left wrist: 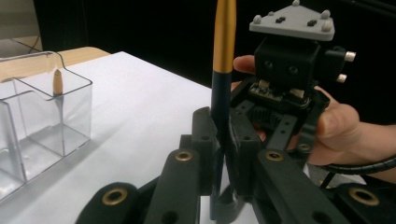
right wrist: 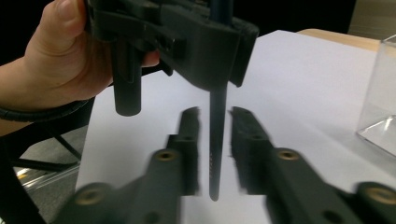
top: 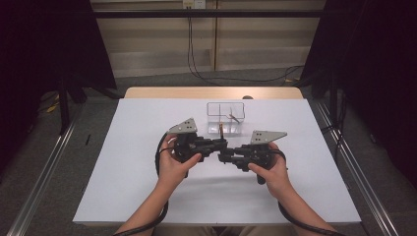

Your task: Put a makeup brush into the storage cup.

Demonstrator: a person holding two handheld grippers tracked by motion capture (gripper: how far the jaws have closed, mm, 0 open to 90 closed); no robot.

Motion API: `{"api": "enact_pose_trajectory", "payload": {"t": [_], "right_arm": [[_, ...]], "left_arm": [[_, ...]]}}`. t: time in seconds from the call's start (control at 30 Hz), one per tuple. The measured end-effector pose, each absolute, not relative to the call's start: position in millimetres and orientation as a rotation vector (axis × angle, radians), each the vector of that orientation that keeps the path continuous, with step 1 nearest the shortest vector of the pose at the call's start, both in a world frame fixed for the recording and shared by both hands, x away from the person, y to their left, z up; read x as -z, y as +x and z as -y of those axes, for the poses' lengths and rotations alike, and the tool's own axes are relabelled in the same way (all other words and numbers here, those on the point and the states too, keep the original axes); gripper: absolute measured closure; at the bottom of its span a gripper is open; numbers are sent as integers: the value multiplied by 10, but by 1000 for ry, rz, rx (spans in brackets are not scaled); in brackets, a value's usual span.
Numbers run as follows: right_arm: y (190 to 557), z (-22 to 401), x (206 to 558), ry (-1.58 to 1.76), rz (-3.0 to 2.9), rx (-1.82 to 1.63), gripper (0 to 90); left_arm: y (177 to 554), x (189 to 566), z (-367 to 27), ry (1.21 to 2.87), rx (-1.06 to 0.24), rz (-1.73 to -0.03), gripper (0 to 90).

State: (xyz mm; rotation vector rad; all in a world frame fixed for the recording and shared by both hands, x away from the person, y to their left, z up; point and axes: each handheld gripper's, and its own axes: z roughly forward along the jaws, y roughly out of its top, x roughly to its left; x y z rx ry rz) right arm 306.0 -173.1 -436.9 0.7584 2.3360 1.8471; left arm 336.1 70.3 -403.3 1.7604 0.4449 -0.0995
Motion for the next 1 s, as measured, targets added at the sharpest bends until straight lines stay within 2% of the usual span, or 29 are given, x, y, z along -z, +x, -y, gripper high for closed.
{"api": "enact_pose_trajectory", "payload": {"t": [0.07,0.17,0.33,0.63,1.0], "right_arm": [[3061,1752,4356,755,-2339,-1842,599],[3061,1788,4337,764,-2346,-1824,420],[3065,1855,4288,771,-2321,-1820,263],[3089,1913,4146,763,-2290,-1823,183],[3171,1928,3981,766,-2268,-1832,150]], "left_arm": [[3369,4025,-715,1760,94,-443,834],[3383,4013,-744,1768,90,-453,834],[3404,4021,-793,1773,86,-468,834],[3407,4079,-799,1780,88,-484,834],[3410,4091,-809,1777,92,-490,834]]}}
